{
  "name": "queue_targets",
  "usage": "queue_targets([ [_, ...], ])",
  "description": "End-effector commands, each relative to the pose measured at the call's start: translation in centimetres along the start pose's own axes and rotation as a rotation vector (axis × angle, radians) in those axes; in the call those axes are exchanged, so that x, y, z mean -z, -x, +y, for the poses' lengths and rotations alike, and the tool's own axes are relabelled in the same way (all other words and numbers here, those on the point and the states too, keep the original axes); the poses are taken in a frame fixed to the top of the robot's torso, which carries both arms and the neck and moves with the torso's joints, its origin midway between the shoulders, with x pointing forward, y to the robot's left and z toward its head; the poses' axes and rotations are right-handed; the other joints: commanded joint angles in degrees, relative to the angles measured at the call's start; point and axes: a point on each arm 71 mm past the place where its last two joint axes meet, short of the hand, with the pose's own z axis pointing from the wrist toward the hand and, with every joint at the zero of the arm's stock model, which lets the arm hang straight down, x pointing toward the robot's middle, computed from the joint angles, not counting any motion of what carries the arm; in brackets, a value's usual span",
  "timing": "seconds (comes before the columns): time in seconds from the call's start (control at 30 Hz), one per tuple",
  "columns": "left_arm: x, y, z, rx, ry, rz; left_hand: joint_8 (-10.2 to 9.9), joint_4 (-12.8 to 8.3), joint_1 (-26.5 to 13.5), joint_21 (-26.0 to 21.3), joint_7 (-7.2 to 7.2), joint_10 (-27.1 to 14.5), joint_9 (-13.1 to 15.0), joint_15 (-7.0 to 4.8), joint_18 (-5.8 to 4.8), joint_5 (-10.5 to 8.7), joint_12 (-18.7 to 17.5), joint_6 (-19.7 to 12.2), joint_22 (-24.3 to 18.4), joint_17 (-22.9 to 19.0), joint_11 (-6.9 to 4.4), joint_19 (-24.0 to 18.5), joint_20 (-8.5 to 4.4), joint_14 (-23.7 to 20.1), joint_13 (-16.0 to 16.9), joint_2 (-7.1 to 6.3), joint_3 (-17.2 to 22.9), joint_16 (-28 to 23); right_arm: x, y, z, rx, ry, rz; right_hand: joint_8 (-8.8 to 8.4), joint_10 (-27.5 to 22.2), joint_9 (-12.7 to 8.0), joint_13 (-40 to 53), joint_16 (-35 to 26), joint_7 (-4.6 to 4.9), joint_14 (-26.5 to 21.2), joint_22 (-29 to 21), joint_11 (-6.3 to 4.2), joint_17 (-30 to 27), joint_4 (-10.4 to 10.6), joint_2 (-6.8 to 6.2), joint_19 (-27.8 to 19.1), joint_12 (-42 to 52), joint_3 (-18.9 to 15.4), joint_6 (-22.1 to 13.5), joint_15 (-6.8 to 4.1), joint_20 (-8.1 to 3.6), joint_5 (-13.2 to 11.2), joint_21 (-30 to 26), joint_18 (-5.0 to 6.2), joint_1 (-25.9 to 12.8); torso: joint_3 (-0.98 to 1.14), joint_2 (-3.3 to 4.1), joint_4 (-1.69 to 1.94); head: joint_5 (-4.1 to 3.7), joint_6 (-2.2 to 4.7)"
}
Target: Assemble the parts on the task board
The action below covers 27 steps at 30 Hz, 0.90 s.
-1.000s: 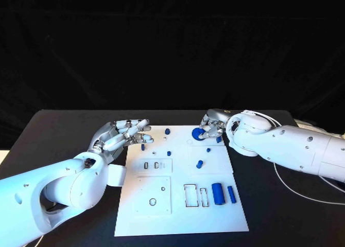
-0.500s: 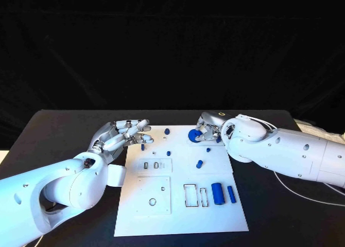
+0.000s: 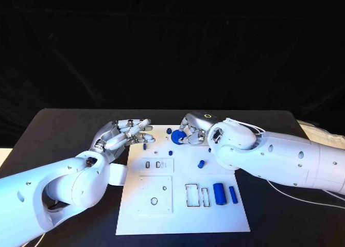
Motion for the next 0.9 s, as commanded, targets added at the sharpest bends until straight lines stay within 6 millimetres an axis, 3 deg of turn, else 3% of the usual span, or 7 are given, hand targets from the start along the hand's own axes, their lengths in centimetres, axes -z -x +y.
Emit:
queue_targets([
  [0.03, 0.0, -0.2, -0.1, 0.010, -0.004, 0.021, -0.30, -0.36, -0.04, 0.12, 0.14, 0.02, -0.02, 0.29, 0.65, -0.25, -0.26, -0.13, -0.07, 0.06, 0.28, 0.54, 0.02, -0.09, -0.02, 0.51, 0.01, 0.25, -0.4, 0.0, 1.0, 0.026, 0.014, -0.033, -0.18, 1.16, 0.45, 6.49, 0.20, -0.65, 4.84, 6.25, -0.50, 9.12, 0.10, -0.02, 2.39, -0.19, 0.13, 0.87, -0.30, -0.31, 0.34, 0.32, -0.60, -0.41, -0.06, 0.02, 0.09, 0.22, -0.05],
  [0.47, 0.0, -0.3, -0.1, 0.011, -0.002, 0.022, -0.32, -0.43, 0.05, 0.11, 0.14, 0.03, -0.02, 0.29, 0.65, -0.25, -0.30, -0.13, -0.09, 0.13, 0.28, 0.55, 0.01, -0.12, -0.02, 0.60, 0.06, 0.23, -2.1, -1.6, 3.1, 0.020, 0.038, -0.015, -0.25, 1.13, 0.43, 6.46, 0.23, -0.63, 4.85, 6.28, -0.47, 9.18, 0.17, -0.05, 2.40, -0.27, 0.17, 0.80, -0.29, -0.31, 0.19, 0.33, -0.61, -0.60, 0.01, 0.10, -0.05, 0.81, -0.20],
  [0.9, -0.1, -0.4, -0.1, 0.013, 0.000, 0.026, -0.32, -0.43, 0.05, 0.11, 0.14, 0.03, -0.02, 0.29, 0.65, -0.25, -0.30, -0.13, -0.09, 0.13, 0.28, 0.55, 0.01, -0.12, -0.02, 0.60, 0.06, 0.23, -3.4, -2.8, 3.5, 0.036, 0.022, 0.027, -0.68, 0.90, 0.31, 6.22, 0.25, -0.41, 4.85, 6.20, -0.29, 9.21, 0.48, -0.44, 2.36, -0.83, 0.16, 0.23, -0.16, -0.22, -0.70, 0.29, -0.59, -1.50, 0.09, 0.11, -0.16, 1.14, -0.36],
])
